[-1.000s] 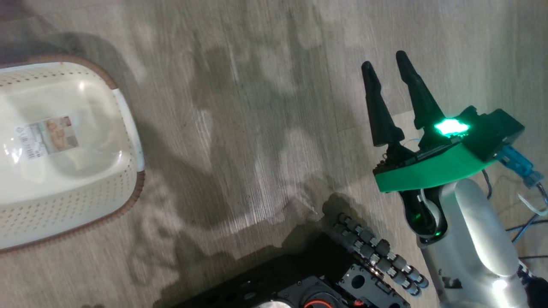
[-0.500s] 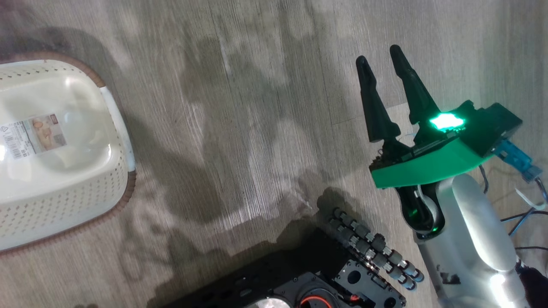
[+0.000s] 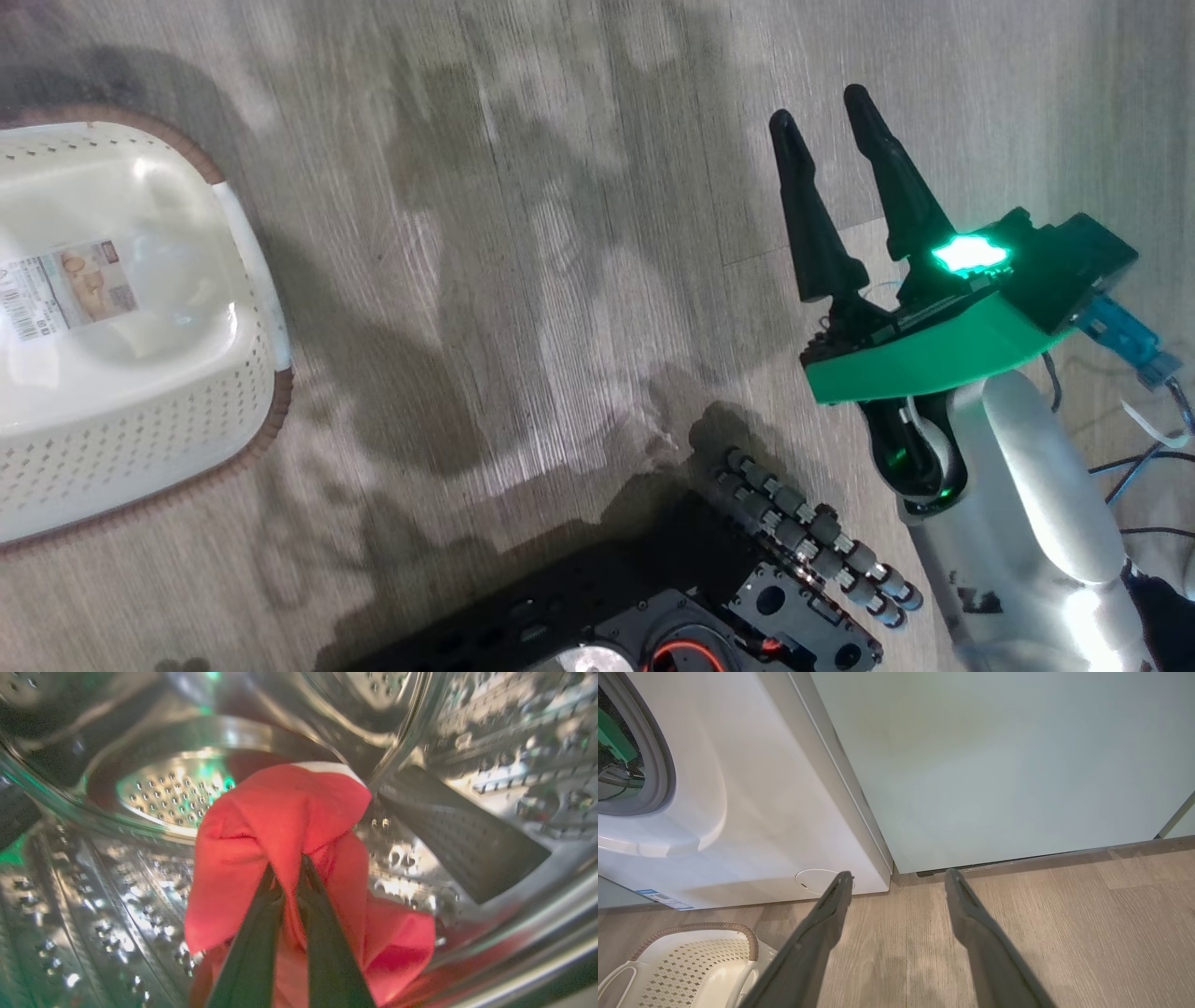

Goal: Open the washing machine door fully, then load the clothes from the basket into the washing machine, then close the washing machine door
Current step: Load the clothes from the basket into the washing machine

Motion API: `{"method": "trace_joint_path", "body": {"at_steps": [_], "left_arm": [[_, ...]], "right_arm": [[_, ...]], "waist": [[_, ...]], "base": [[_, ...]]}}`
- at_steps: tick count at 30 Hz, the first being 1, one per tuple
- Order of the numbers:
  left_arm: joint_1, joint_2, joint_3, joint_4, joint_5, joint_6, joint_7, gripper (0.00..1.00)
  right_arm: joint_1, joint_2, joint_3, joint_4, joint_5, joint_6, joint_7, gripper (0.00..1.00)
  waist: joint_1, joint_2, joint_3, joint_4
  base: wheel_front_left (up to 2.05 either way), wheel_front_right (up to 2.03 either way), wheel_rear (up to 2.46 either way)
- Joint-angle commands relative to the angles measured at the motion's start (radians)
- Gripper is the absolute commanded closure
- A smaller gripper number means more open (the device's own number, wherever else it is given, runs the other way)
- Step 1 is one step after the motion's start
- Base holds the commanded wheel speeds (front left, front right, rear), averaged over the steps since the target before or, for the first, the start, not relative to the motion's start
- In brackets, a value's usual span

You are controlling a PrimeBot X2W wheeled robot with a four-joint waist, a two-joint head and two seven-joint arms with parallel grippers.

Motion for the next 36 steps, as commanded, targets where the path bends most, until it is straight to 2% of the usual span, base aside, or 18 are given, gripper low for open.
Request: {"method": "trace_joint_path", "body": {"at_steps": [1,10,11,12,13,24,36], "left_arm": [[-0.045,0.039,-0.008,-0.011,0.01,-0.004,0.013,1.0],[-0.114,0.044,-0.038,0.068,0.023,0.016,0.01,1.0],[-0.118,0.043,-0.04,0.074,0.023,0.018,0.007,0.91],[-0.122,0.043,-0.044,0.081,0.024,0.019,0.004,0.53],[-0.125,0.04,-0.045,0.088,0.022,0.021,0.002,0.0],[-0.117,0.019,-0.06,0.129,0.005,0.032,-0.02,0.0],[0.054,-0.029,-0.047,0.086,-0.068,0.02,-0.026,0.0]], "right_arm": [[0.02,-0.002,0.017,-0.029,0.011,0.0,-0.009,0.0],[0.014,-0.002,0.025,-0.027,0.024,0.0,-0.009,0.0],[0.013,-0.002,0.026,-0.027,0.026,0.0,-0.009,0.0],[0.013,-0.002,0.027,-0.027,0.027,0.0,-0.009,0.0],[0.013,-0.002,0.027,-0.027,0.029,0.0,-0.009,0.0],[0.009,-0.002,0.01,-0.021,0.016,0.0,-0.009,0.0],[0.018,-0.002,-0.046,-0.009,-0.045,0.0,-0.009,0.0]], "waist": [[0.0,0.0,0.002,-0.003],[0.0,0.0,0.009,-0.015],[0.0,0.0,0.009,-0.016],[0.0,0.0,0.009,-0.016],[0.0,0.0,0.009,-0.016],[0.0,0.0,-0.022,0.0],[0.0,0.0,-0.154,0.072]], "base": [[0.0,0.0,0.0],[0.0,0.0,0.0],[0.0,0.0,0.0],[0.0,0.0,0.0],[0.0,0.0,0.0],[0.0,0.0,0.0],[0.0,0.0,0.0]]}}
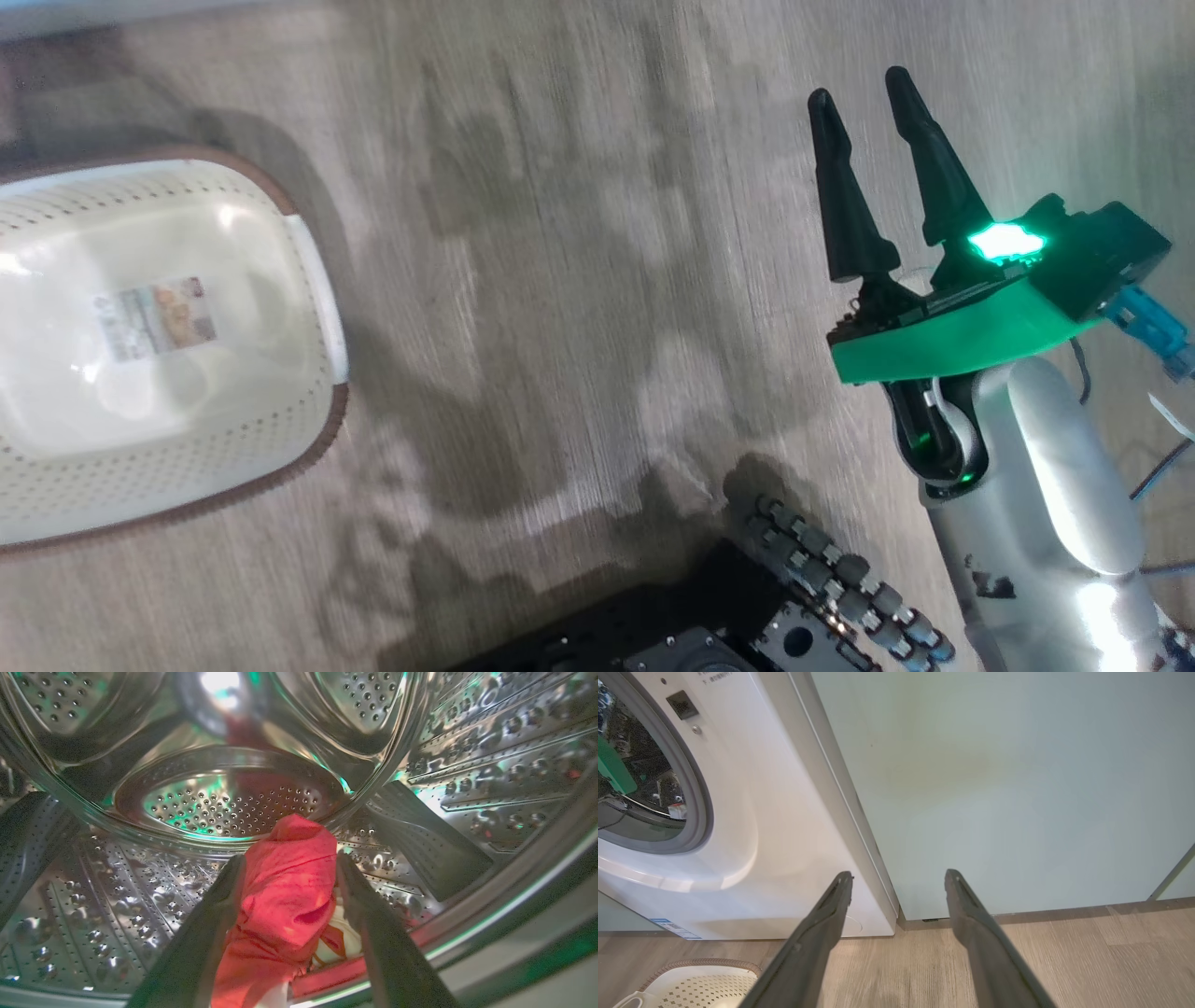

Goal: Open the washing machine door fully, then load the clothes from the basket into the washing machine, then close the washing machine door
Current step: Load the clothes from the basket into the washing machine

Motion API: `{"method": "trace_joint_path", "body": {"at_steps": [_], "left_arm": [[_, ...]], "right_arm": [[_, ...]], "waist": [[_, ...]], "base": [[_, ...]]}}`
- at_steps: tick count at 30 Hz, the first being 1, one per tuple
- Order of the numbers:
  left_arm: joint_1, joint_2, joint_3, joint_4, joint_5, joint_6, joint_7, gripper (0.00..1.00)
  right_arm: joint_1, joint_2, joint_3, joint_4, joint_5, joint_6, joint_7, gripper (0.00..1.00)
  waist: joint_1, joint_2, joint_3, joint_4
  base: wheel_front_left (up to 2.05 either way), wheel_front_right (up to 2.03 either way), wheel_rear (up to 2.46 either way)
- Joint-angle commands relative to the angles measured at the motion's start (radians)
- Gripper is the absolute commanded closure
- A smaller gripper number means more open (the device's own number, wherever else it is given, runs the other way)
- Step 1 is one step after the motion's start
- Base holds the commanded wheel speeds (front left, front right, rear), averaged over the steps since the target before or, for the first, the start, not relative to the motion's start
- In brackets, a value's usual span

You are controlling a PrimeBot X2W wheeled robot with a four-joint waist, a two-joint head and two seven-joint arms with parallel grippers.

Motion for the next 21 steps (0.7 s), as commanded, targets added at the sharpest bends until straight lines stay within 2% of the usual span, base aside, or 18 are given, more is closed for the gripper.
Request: {"method": "trace_joint_path", "body": {"at_steps": [1,7,12,17,21], "left_arm": [[0.016,0.027,0.011,-0.046,-0.016,-0.003,-0.009,0.0],[0.162,-0.004,0.026,-0.076,-0.063,-0.015,-0.009,0.0],[0.311,-0.042,0.046,-0.152,-0.104,-0.021,-0.009,0.0],[0.5,-0.067,0.061,-0.313,-0.119,-0.019,-0.009,0.0],[0.678,-0.102,0.088,-0.483,-0.132,0.003,-0.009,0.0]], "right_arm": [[0.034,-0.002,0.005,-0.021,-0.014,0.0,-0.009,0.0],[0.058,-0.002,-0.022,-0.011,-0.044,0.0,-0.009,0.0],[0.084,-0.002,-0.048,-0.004,-0.074,0.0,-0.009,0.0],[0.113,-0.002,-0.071,-0.003,-0.1,0.0,-0.009,0.0],[0.141,-0.002,-0.093,-0.004,-0.121,0.0,-0.009,0.0]], "waist": [[0.0,-0.0001,-0.044,0.029],[0.0,-0.0001,-0.142,0.071],[0.0,-0.0001,-0.227,0.108],[0.0,-0.0001,-0.301,0.139],[0.0,-0.0001,-0.34,0.166]], "base": [[0.0,0.0,0.0],[0.0,0.0,0.0],[0.0,0.0,0.0],[0.0,0.0,0.0],[0.0,0.0,0.0]]}}
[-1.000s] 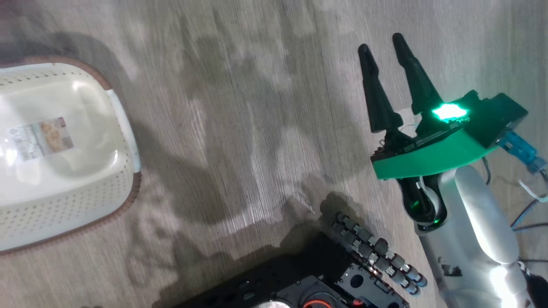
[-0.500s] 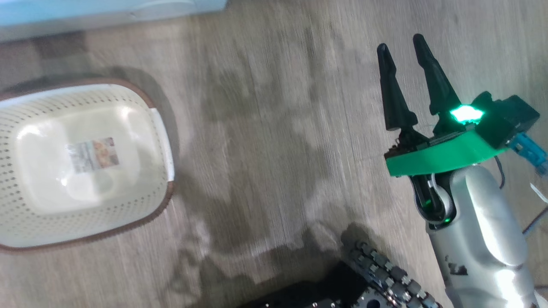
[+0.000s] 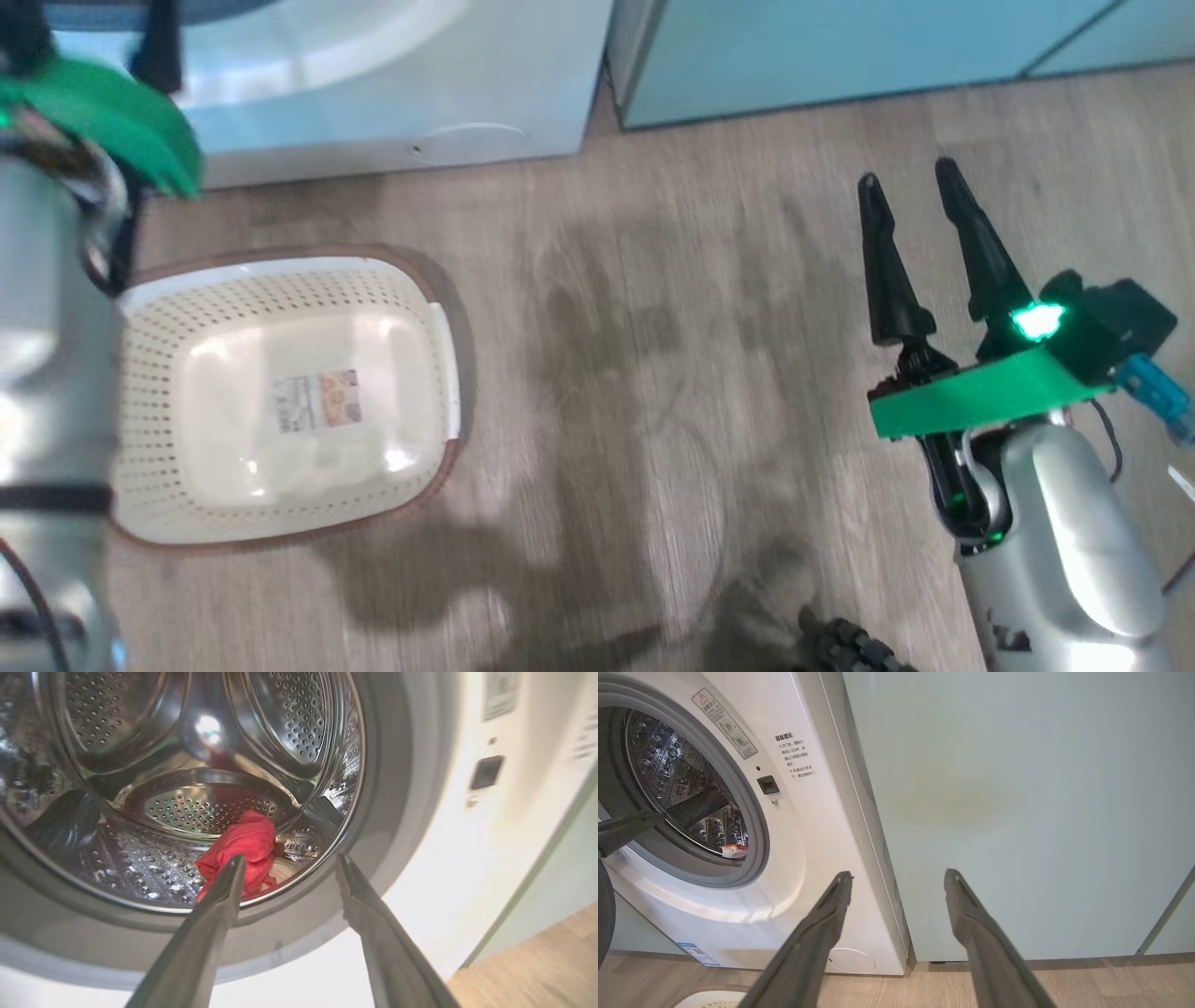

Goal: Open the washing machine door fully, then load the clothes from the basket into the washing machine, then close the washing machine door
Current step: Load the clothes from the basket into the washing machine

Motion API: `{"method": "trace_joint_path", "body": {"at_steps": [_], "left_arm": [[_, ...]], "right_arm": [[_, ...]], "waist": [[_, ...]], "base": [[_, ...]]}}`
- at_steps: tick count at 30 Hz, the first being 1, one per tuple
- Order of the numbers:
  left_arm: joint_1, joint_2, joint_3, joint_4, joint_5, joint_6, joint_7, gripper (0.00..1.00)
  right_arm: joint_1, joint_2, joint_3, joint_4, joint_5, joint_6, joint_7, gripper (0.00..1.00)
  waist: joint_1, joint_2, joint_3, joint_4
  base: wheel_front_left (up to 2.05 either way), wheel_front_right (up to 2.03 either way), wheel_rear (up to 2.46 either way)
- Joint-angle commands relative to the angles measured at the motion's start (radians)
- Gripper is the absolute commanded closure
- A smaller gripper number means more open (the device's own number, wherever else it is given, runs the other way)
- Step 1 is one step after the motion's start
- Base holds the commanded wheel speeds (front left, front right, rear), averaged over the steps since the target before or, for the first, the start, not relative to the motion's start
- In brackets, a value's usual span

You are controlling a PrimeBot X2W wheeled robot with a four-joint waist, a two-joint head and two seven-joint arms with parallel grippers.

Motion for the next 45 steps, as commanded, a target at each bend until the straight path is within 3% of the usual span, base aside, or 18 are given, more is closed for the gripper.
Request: {"method": "trace_joint_path", "body": {"at_steps": [1,8,16,23,45], "left_arm": [[0.069,0.02,0.045,-0.106,-0.014,0.019,-0.005,0.0],[0.382,-0.063,0.119,-0.396,-0.014,0.097,-0.005,0.0],[0.586,-0.17,0.151,-0.581,0.044,0.163,-0.005,0.0],[0.655,-0.206,0.177,-0.631,0.085,0.18,-0.005,0.0],[0.645,-0.231,0.193,-0.646,0.137,0.148,-0.005,0.0]], "right_arm": [[0.027,-0.001,0.008,-0.031,-0.012,0.0,-0.009,0.0],[0.062,-0.001,-0.005,-0.047,-0.03,0.0,-0.009,0.0],[0.078,-0.001,-0.003,-0.05,-0.036,0.0,-0.009,0.0],[0.082,-0.001,0.002,-0.051,-0.038,0.0,-0.009,0.0],[0.075,-0.001,0.0,-0.049,-0.022,0.0,-0.009,0.0]], "waist": [[0.0001,-0.0001,-0.04,0.036],[0.0001,-0.0001,-0.054,0.059],[0.0001,-0.0001,-0.066,0.066],[0.0001,-0.0001,-0.068,0.064],[0.0001,-0.0001,-0.044,0.06]], "base": [[0.0,0.0,0.0],[0.0,0.0,0.0],[0.0,0.0,0.0],[0.0,0.0,0.0],[0.0,0.0,0.0]]}}
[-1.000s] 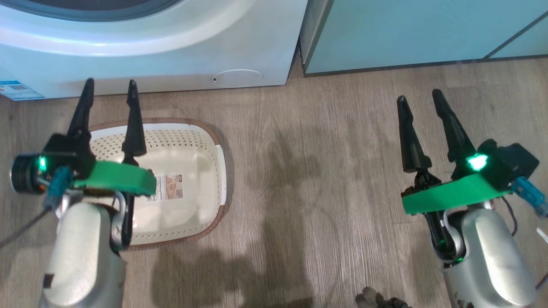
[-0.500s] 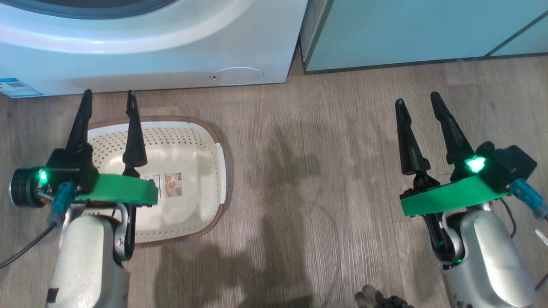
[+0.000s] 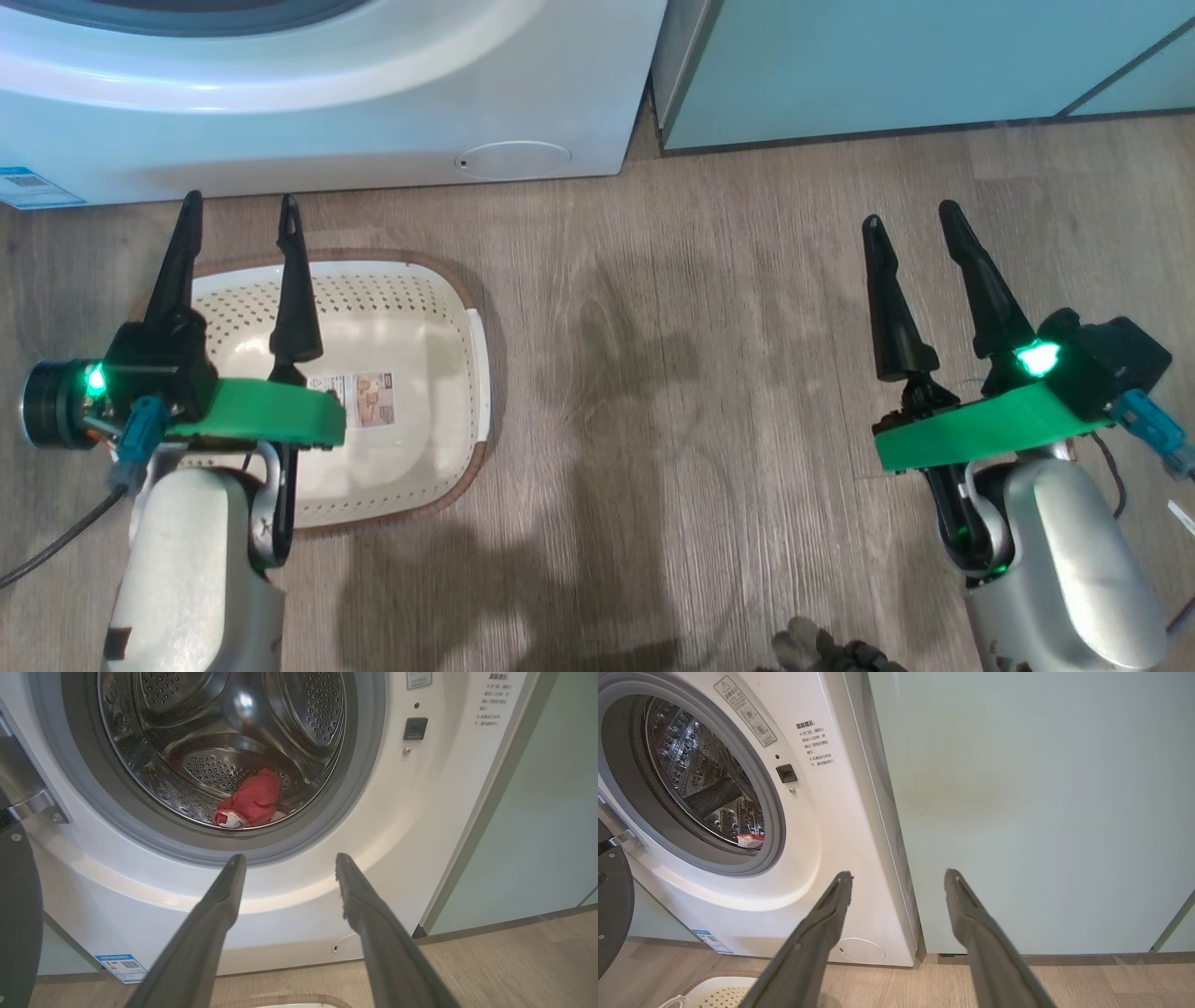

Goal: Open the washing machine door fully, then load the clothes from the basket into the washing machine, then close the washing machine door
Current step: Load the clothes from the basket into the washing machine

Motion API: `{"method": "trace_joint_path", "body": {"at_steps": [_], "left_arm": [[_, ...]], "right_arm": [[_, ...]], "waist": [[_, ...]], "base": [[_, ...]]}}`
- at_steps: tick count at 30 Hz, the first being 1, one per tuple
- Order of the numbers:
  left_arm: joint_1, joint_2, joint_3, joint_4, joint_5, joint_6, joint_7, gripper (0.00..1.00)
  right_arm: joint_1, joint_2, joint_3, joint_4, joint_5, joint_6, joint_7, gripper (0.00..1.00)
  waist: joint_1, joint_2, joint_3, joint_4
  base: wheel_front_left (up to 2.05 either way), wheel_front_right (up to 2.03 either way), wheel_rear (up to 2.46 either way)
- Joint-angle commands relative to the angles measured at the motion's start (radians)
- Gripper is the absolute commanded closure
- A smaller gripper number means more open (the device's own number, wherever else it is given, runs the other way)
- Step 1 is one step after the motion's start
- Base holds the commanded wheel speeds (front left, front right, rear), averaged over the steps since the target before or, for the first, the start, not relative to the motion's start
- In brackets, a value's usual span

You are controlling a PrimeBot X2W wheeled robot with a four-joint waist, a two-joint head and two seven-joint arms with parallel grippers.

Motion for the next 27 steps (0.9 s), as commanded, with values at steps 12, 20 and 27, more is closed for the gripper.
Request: {"method": "trace_joint_path", "body": {"at_steps": [12,20,27], "left_arm": [[-0.073,0.024,0.021,0.135,0.006,-0.026,-0.005,0.0],[-0.269,0.12,0.033,0.201,0.035,-0.043,-0.004,0.0],[-0.612,0.29,0.003,0.323,0.09,-0.127,0.186,0.0]], "right_arm": [[-0.014,-0.001,0.026,-0.04,0.015,0.0,-0.009,0.0],[-0.044,-0.001,0.04,-0.041,0.033,0.0,-0.009,0.0],[-0.085,-0.001,0.066,-0.04,0.05,0.0,-0.009,0.0]], "waist": [[0.0001,-0.0001,0.077,-0.019],[0.0001,-0.0001,0.164,-0.044],[0.0001,-0.0001,0.221,-0.075]], "base": [[0.0,0.0,0.0],[0.0,0.0,0.0],[0.0,0.0,0.0]]}}
